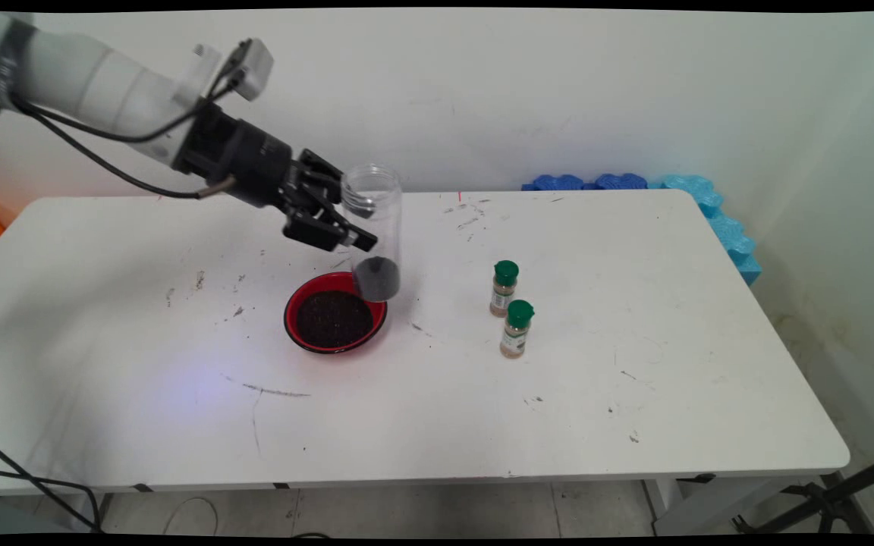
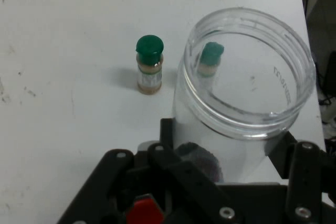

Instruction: Pour the black seasoning powder in the red bowl

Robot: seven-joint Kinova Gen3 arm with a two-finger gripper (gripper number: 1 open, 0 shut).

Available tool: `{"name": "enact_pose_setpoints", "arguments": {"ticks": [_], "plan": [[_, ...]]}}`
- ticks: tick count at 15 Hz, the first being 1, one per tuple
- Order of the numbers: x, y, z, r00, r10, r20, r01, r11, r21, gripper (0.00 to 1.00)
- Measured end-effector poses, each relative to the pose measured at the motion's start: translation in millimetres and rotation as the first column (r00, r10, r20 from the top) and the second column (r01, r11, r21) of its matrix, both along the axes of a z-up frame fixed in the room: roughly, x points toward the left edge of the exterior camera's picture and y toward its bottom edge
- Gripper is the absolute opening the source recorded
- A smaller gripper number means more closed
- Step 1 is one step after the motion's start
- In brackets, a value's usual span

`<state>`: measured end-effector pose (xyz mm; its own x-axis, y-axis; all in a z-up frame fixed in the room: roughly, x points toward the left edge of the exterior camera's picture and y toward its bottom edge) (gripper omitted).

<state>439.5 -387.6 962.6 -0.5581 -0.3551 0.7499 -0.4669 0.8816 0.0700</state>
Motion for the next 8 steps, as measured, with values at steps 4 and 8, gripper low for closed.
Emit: {"name": "enact_pose_setpoints", "arguments": {"ticks": [4,8], "plan": [[15.9,9.8,11.3,0.998,0.058,-0.017,-0.056,0.997,0.06,0.0],[33.6,20.9,10.3,0.984,0.177,-0.035,-0.168,0.97,0.176,0.0]]}}
